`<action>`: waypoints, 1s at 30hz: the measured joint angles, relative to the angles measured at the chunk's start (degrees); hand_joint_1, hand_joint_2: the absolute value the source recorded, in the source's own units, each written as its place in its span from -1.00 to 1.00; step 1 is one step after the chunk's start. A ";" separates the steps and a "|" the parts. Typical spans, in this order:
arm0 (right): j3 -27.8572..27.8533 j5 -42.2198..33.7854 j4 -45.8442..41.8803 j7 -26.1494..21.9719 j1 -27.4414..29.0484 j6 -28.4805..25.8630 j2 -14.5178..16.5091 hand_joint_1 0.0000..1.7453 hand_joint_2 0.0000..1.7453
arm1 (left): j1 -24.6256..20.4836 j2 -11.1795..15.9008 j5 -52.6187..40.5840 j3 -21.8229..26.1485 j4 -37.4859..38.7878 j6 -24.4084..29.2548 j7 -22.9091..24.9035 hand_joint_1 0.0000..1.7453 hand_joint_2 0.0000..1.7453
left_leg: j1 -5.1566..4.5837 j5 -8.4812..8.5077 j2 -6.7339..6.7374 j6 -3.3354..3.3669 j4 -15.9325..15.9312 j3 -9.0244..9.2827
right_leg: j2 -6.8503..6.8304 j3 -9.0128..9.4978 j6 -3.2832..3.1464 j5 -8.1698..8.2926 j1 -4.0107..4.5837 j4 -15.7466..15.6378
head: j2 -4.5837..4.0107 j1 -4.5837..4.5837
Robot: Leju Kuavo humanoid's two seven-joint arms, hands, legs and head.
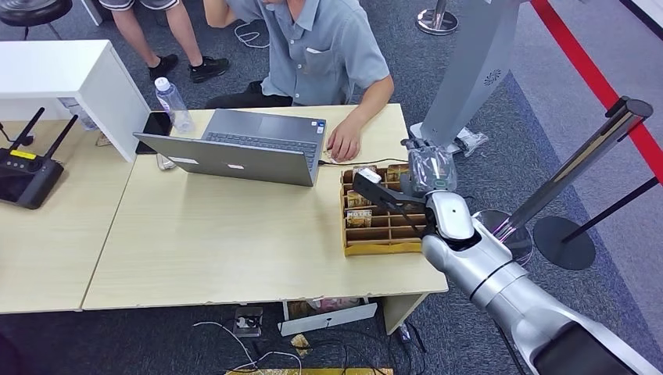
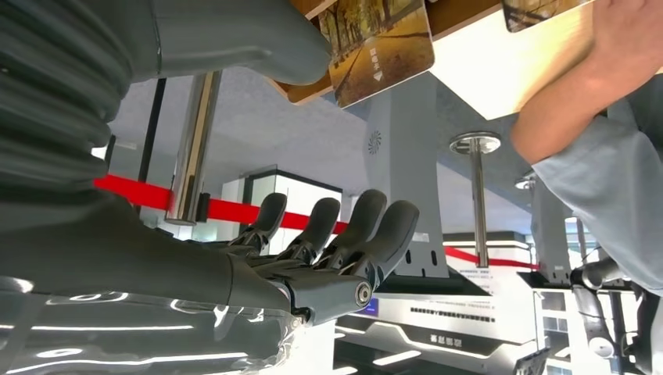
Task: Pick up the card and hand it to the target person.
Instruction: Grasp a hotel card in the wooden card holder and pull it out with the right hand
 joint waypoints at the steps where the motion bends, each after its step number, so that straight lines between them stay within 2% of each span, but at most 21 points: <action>1: 0.00 -0.05 0.11 -0.20 0.00 0.00 0.14 -0.18 1.00 | 0.00 0.01 -0.01 0.00 0.00 0.00 0.00 -1.00 -1.00 | 0.00 0.00 0.00 0.00 0.00 0.00 | 0.00 0.00 0.00 0.00 0.00 0.00 | 0.00 0.01; 6: 0.05 -0.53 0.61 -1.61 0.00 0.03 0.88 -0.09 1.00 | 0.00 -0.01 -0.09 0.00 0.00 0.00 0.00 -1.00 -1.00 | 0.00 0.00 0.00 0.00 0.00 0.00 | 0.00 0.00 0.00 0.00 0.00 0.00 | 0.00 0.01; 11: 0.16 -1.16 0.98 -2.71 0.00 0.04 1.29 -0.08 1.00 | 0.00 -0.01 -0.22 0.00 0.00 0.00 0.00 -1.00 -1.00 | 0.00 0.00 0.00 0.00 0.00 0.00 | 0.00 0.00 0.00 0.00 0.00 0.00 | 0.00 0.01; 15: 0.95 -2.01 2.68 -5.01 0.00 0.09 2.87 -0.05 1.00 | 0.00 -0.02 -0.37 0.00 0.00 -0.09 0.00 -1.00 -1.00 | 0.00 0.00 0.00 0.00 0.00 0.00 | 0.01 0.00 0.00 0.00 0.00 0.00 | 0.00 0.01; 30: 1.09 -0.85 4.59 -3.75 -0.01 0.58 3.36 -0.04 1.00 | 0.00 -0.02 -0.36 0.00 0.00 -0.09 0.02 -1.00 -1.00 | 0.00 0.00 0.00 0.00 0.00 0.01 | 0.01 0.00 0.00 0.00 0.00 0.00 | 0.00 0.01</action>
